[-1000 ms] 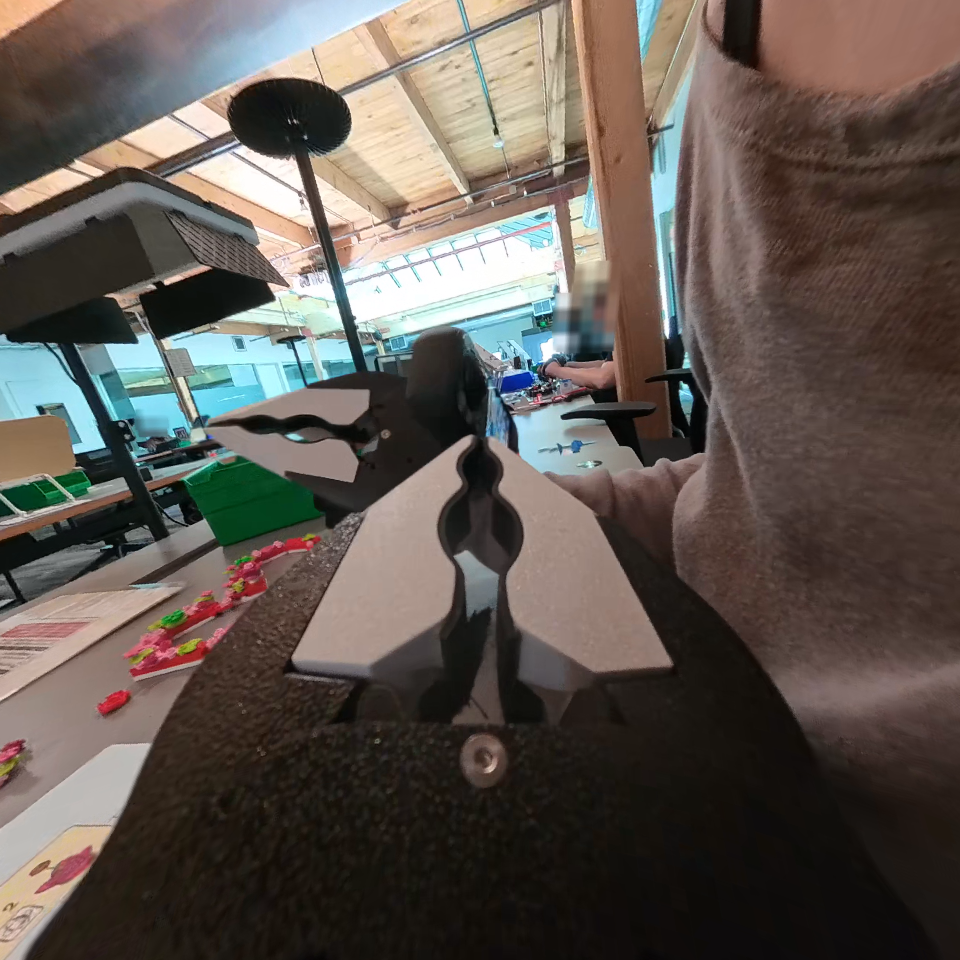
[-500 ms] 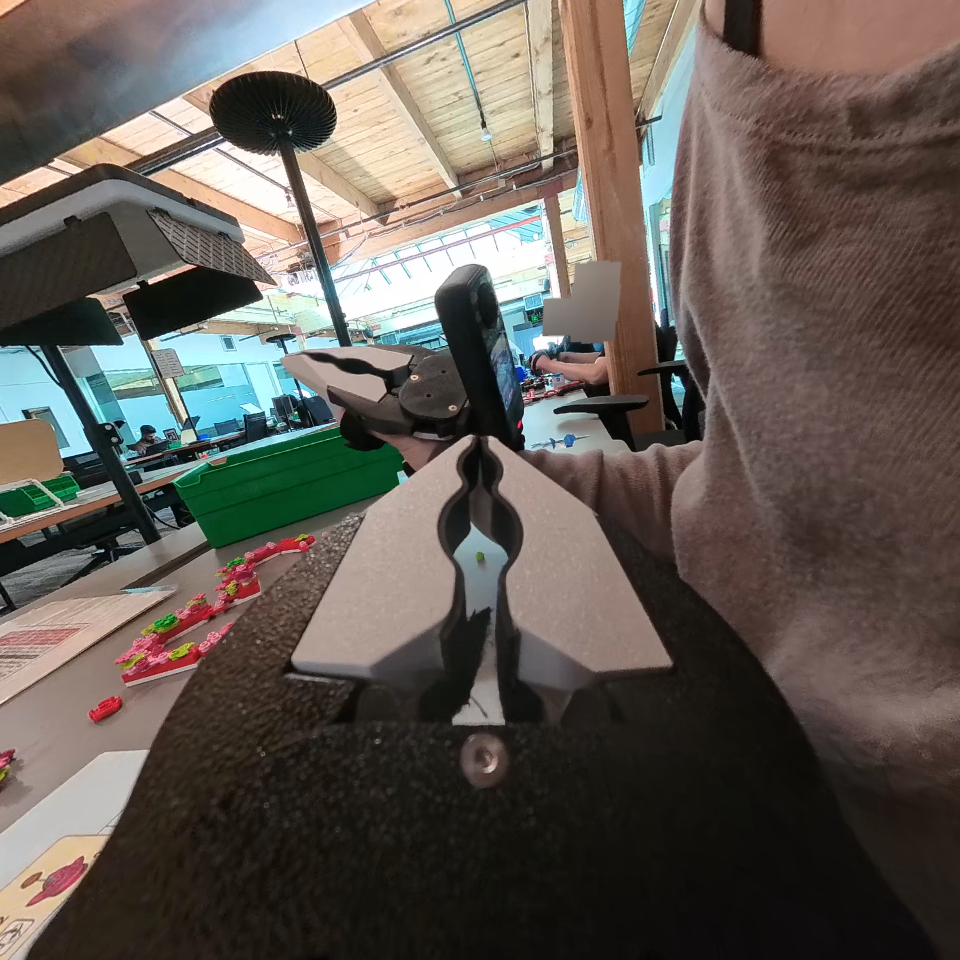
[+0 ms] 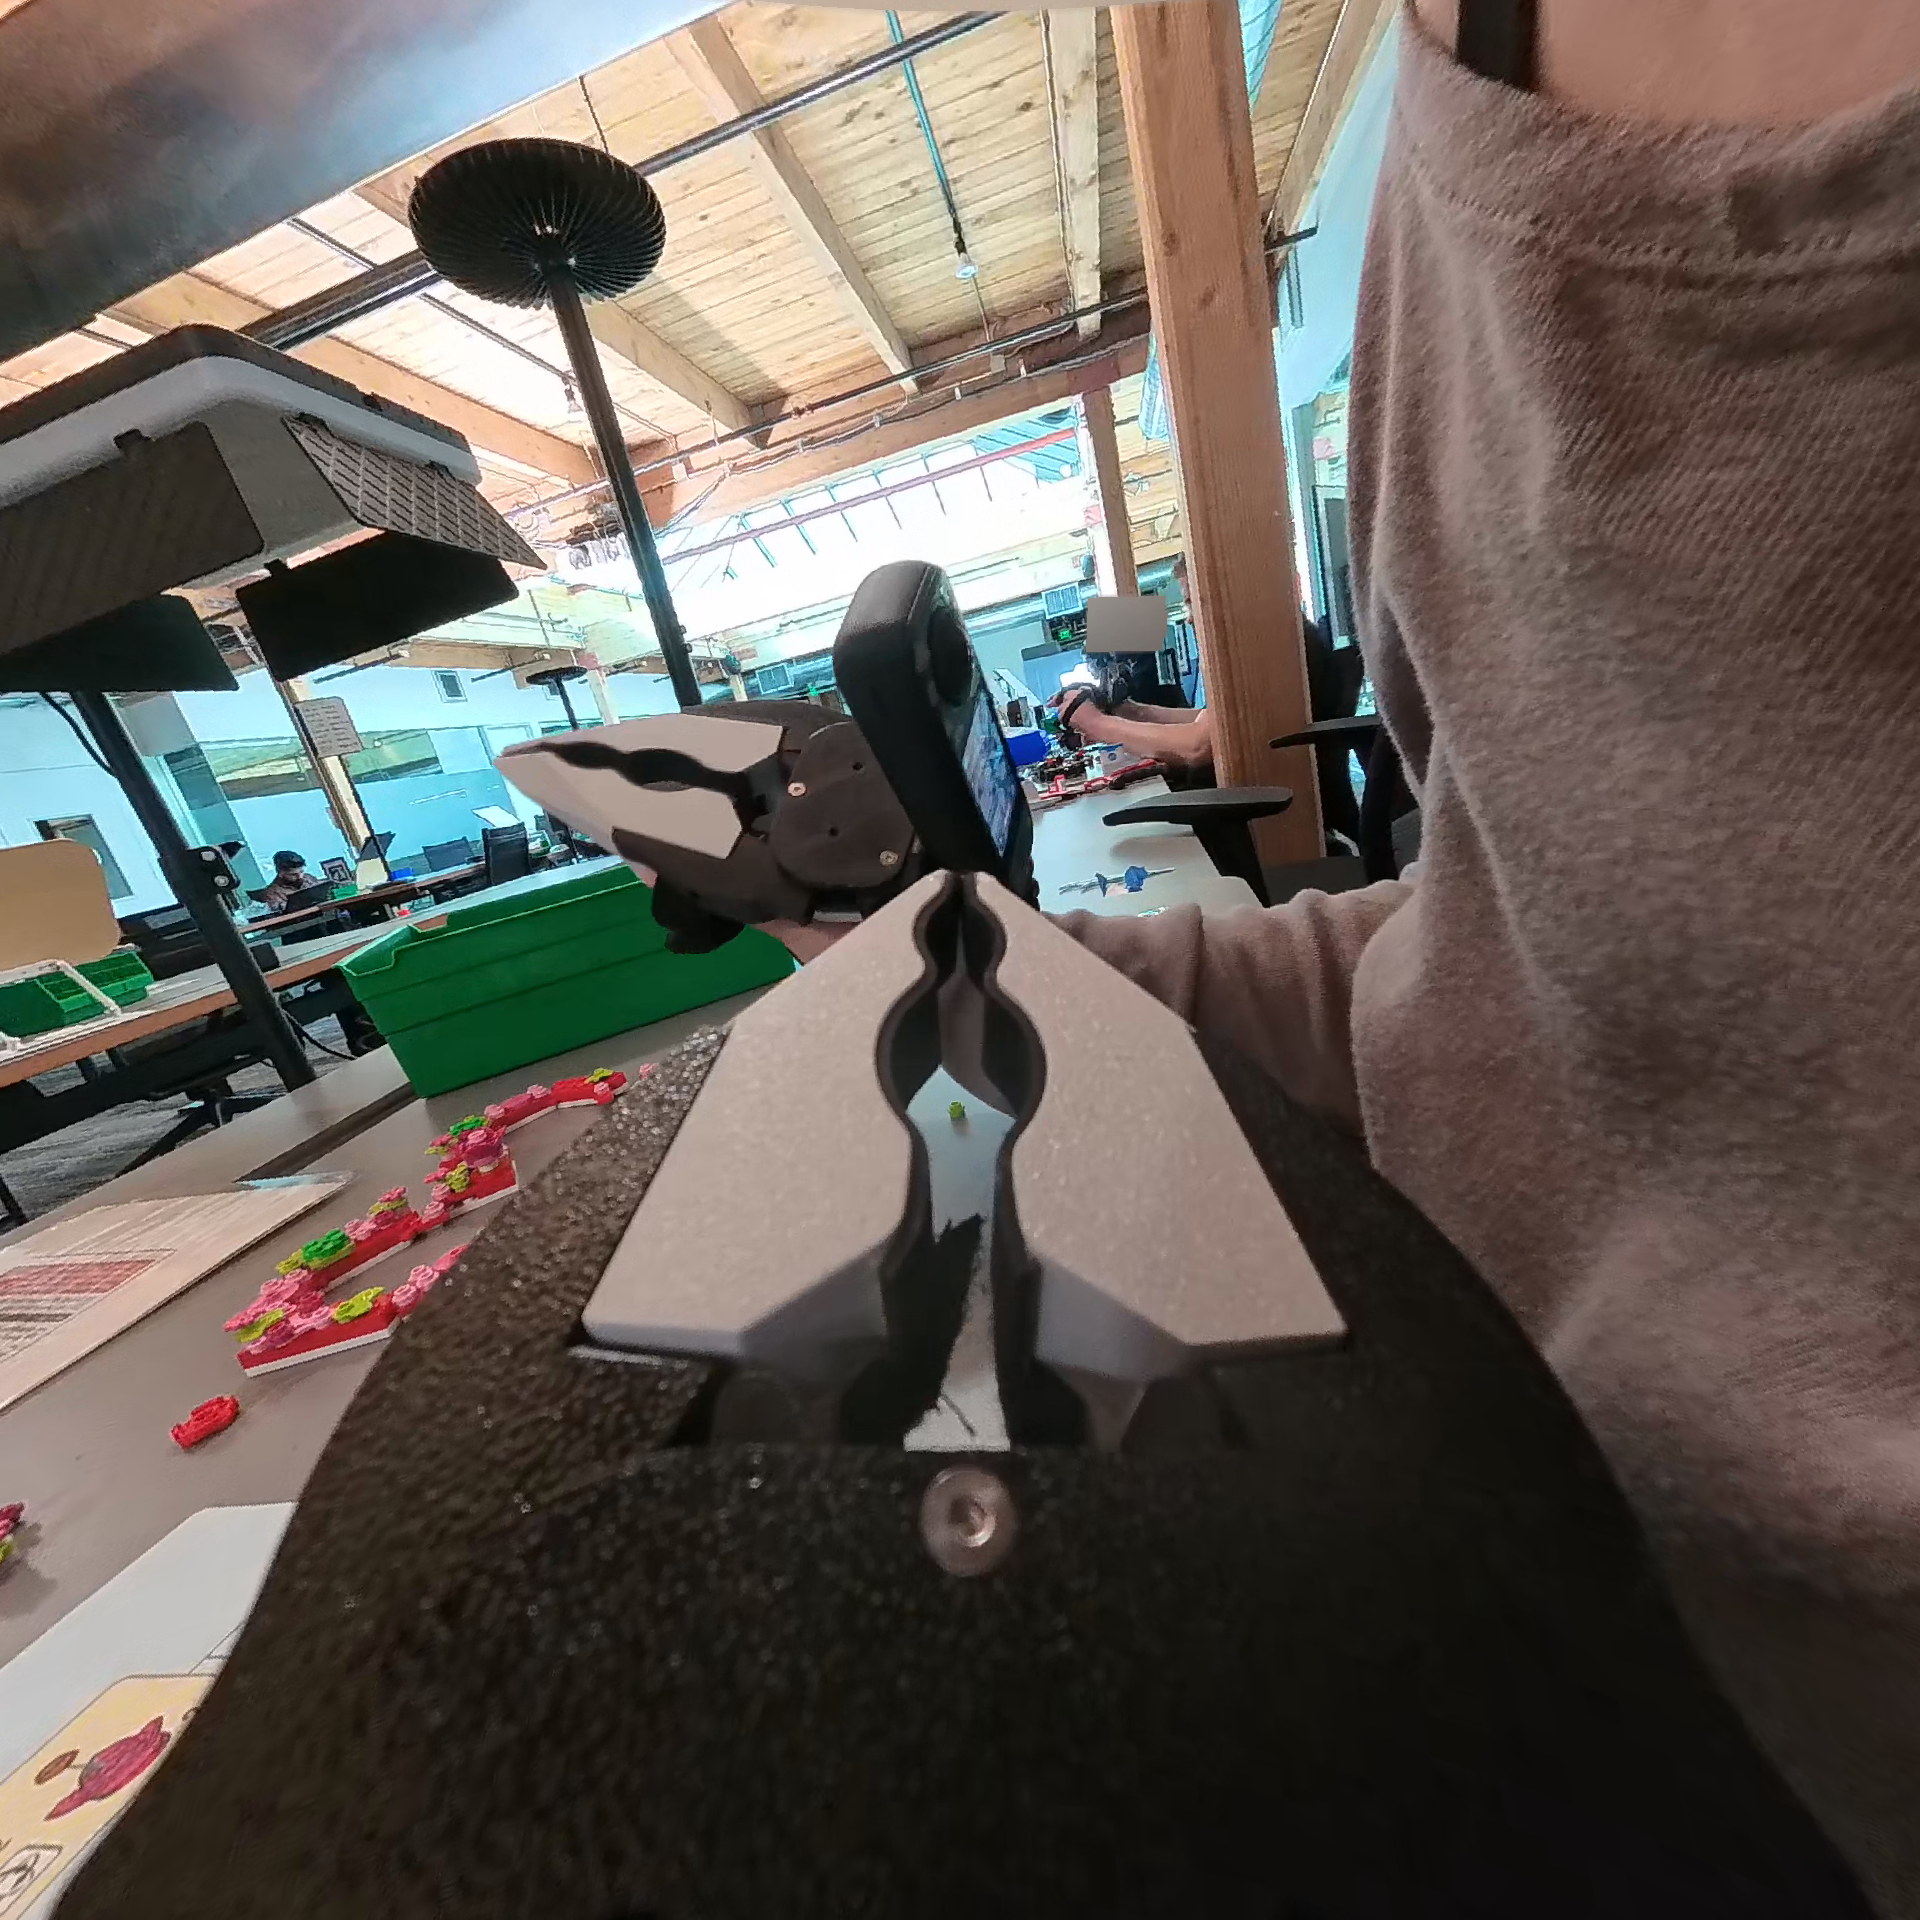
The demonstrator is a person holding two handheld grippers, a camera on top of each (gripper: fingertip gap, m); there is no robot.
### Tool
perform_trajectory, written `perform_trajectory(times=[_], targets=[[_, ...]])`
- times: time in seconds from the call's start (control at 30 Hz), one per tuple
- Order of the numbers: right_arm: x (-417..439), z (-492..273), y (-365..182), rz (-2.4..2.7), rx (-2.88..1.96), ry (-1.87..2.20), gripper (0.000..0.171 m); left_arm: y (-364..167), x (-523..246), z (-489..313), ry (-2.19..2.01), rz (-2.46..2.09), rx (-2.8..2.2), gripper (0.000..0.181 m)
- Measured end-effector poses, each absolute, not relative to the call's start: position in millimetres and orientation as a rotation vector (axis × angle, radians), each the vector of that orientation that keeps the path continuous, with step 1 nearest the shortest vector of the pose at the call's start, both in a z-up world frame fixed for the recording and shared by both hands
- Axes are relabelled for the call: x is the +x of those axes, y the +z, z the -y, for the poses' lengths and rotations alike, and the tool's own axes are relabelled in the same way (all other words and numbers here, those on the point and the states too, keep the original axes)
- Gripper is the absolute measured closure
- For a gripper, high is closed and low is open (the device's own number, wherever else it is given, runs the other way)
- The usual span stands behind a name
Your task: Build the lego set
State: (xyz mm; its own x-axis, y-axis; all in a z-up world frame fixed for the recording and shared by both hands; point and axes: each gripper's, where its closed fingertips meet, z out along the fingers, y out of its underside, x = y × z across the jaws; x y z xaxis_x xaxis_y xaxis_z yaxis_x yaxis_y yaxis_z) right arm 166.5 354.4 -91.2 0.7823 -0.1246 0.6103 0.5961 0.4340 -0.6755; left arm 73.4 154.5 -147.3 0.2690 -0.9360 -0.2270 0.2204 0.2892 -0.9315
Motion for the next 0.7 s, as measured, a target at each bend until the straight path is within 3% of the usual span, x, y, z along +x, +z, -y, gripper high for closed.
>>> perform_trajectory(times=[0.13,0.4,0.7], targets=[[143,-358,-105,0.639,-1.073,-0.343,0.171,-147,73,-155,-0.958,-0.963,-0.937,0.181],[20,-308,-210,1.364,-1.287,0.262,0.171,-148,73,-155,-0.959,-0.965,-0.938,0.181],[-10,-297,-239,1.497,-1.356,0.219,0.171,-149,74,-154,-0.956,-0.974,-0.936,0.181]])
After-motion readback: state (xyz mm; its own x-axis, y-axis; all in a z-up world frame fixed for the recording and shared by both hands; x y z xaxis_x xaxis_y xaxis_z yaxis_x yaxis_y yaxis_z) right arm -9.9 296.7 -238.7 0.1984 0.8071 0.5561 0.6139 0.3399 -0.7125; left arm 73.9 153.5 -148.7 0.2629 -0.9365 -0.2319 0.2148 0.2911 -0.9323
